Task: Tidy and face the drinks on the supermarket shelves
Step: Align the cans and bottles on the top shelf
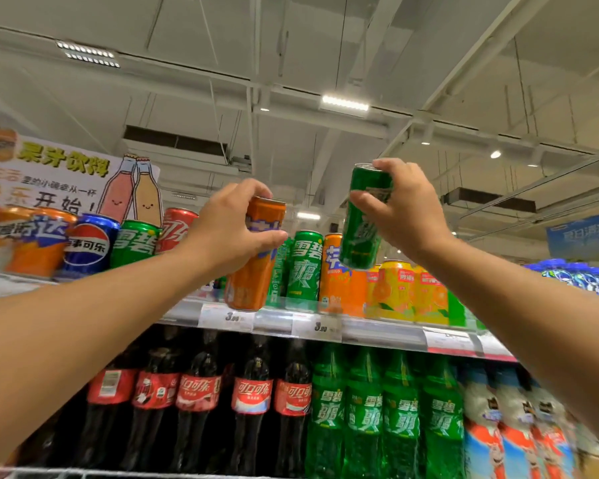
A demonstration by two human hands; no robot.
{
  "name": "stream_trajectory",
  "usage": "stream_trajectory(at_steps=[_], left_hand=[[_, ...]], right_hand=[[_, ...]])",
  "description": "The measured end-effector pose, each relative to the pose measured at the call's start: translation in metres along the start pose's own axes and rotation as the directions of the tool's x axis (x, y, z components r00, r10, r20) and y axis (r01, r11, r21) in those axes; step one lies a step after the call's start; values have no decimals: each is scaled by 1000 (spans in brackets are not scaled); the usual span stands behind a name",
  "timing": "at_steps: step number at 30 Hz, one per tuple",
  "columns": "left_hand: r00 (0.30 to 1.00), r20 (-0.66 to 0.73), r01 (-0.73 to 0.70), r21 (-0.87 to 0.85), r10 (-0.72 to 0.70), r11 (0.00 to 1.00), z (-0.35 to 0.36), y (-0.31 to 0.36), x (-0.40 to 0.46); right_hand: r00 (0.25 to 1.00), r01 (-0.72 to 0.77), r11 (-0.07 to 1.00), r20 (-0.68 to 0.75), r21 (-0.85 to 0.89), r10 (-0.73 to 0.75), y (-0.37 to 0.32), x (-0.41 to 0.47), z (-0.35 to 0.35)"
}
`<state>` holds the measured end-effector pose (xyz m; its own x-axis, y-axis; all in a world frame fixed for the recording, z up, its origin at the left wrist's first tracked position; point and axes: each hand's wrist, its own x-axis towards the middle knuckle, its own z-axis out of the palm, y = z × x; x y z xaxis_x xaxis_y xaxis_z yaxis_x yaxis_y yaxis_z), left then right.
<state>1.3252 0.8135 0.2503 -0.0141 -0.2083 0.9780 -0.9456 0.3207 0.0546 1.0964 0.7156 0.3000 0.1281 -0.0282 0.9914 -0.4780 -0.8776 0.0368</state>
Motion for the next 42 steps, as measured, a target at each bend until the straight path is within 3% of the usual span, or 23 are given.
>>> stream_trajectory(at_steps=[4, 12, 21, 26, 36, 42], left_hand=[[997, 31, 63, 42, -64, 997, -19, -20, -36], [981, 100, 155, 110, -166, 982, -53, -55, -95], [970, 122, 195, 132, -211, 972, -69, -80, -120], [967, 120, 209, 132, -225, 969, -68, -84, -123], [951, 145, 262, 91, -273, 961, -55, -87, -131], [936, 183, 299, 32, -299, 954, -38, -78, -132]], right_hand=[[999, -12, 994, 48, 106, 7, -25, 7, 19], [988, -72, 985, 146, 159, 49, -44, -8, 93], [953, -206, 966, 255, 158, 162, -41, -2, 129], [917, -232, 968, 352, 97, 185, -41, 0, 146], [822, -174, 967, 512, -187, 247, -41, 15, 160], [824, -166, 979, 529, -120, 205, -39, 2, 164]])
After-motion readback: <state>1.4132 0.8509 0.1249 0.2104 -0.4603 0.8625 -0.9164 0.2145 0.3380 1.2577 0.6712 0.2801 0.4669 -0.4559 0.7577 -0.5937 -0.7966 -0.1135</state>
